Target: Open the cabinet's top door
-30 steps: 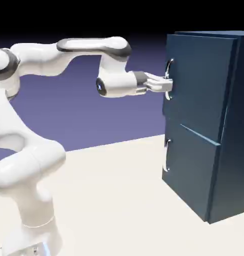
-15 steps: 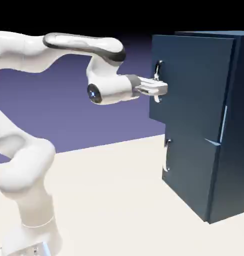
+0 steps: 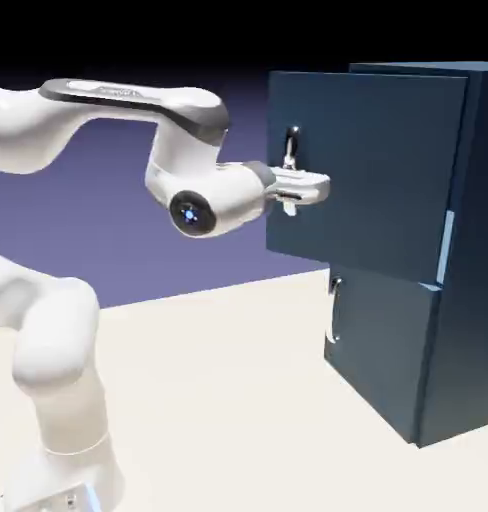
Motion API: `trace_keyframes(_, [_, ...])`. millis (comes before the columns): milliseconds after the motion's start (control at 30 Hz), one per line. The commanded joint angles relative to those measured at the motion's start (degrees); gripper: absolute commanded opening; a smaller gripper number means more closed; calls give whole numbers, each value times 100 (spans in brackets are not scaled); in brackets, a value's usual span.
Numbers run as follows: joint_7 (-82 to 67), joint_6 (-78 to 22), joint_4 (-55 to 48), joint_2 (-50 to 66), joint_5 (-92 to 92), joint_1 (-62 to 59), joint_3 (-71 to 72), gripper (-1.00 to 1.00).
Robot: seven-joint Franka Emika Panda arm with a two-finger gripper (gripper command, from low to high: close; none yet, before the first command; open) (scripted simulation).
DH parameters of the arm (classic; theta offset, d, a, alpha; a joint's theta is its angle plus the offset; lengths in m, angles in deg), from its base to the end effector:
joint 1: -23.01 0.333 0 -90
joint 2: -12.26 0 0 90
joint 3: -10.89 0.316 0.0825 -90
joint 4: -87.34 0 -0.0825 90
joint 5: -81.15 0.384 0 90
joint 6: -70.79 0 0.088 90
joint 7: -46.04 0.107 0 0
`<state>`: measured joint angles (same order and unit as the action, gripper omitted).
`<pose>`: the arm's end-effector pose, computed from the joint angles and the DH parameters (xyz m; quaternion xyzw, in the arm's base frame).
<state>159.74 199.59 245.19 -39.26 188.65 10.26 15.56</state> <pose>0.3305 -0.0170 0.5328 0.0409 0.7059 0.4697 0.5287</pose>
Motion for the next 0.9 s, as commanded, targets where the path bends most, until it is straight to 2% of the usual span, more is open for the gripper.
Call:
trace_keyframes(0, [62, -219, 32, -23, -250, -13, -184, -100])
trace_keyframes(367, [206, -2890, -444, 604, -2789, -164, -2315, -100])
trace_keyframes(867, [-535, -6628, -2912, 3210, -4460, 631, -4678, -100])
